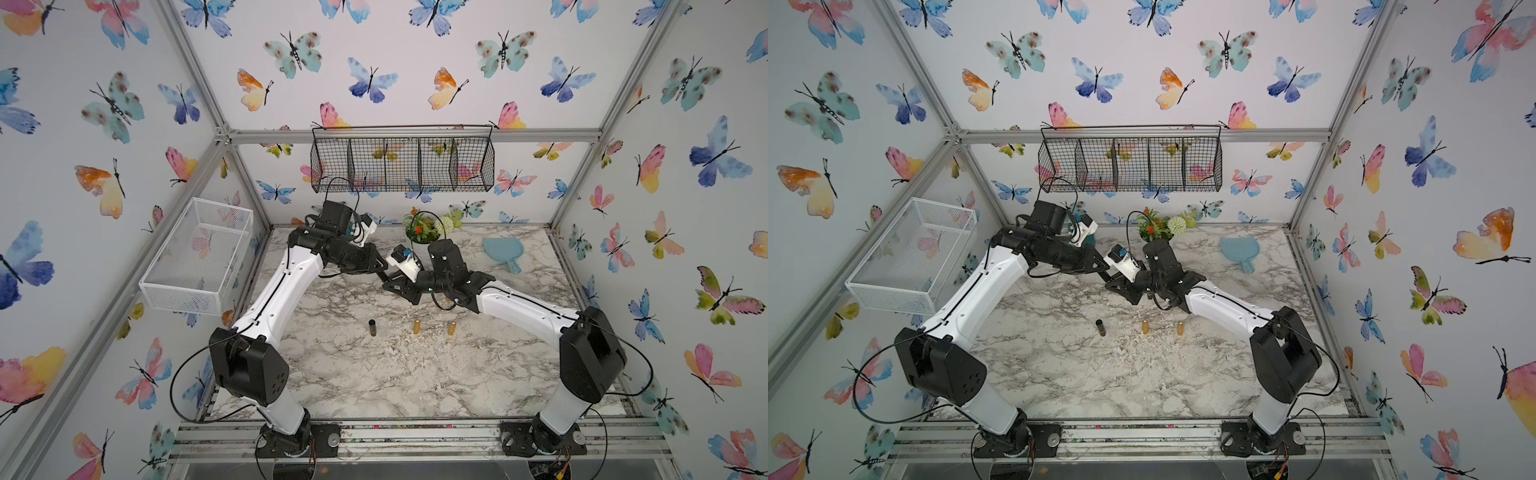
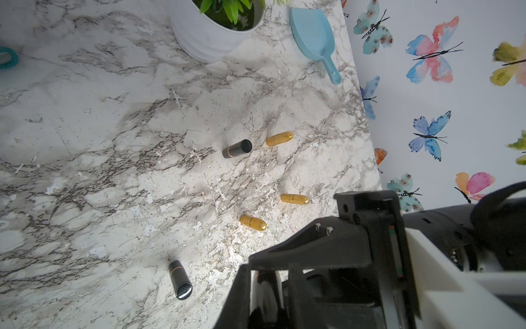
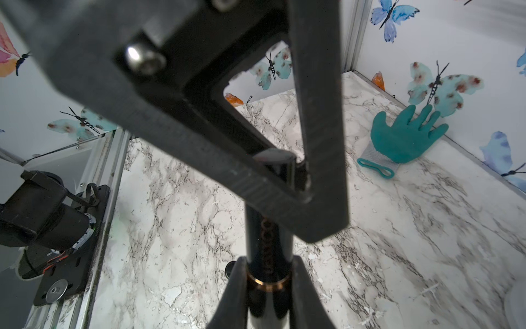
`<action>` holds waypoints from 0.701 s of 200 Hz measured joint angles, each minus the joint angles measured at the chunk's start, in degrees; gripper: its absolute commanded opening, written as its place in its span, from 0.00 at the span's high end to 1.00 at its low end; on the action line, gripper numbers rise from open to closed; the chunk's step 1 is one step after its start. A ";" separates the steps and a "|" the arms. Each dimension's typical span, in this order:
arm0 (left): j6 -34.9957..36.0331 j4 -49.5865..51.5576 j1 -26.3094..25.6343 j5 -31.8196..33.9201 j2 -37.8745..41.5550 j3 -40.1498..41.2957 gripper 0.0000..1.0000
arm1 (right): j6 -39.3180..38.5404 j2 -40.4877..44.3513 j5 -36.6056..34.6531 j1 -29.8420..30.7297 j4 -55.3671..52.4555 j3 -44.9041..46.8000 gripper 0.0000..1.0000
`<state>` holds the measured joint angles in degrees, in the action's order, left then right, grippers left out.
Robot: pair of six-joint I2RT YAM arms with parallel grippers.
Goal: Open the lipstick cap
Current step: Open the cover of the lipstick.
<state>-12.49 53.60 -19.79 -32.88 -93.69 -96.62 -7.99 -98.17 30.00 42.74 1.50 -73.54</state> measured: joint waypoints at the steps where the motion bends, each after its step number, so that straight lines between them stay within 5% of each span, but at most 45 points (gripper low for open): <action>1: 0.02 0.00 0.02 0.00 0.00 0.00 1.00 | -0.07 0.00 -0.02 0.00 -0.02 0.00 0.87; 140: -1.42 0.35 4.92 -7.76 0.07 0.00 1.00 | -3.61 4.15 -7.69 1.66 4.50 3.87 0.98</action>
<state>-13.91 53.95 -14.87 -40.64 -93.62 -96.62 -11.60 -94.02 22.31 44.40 6.00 -69.67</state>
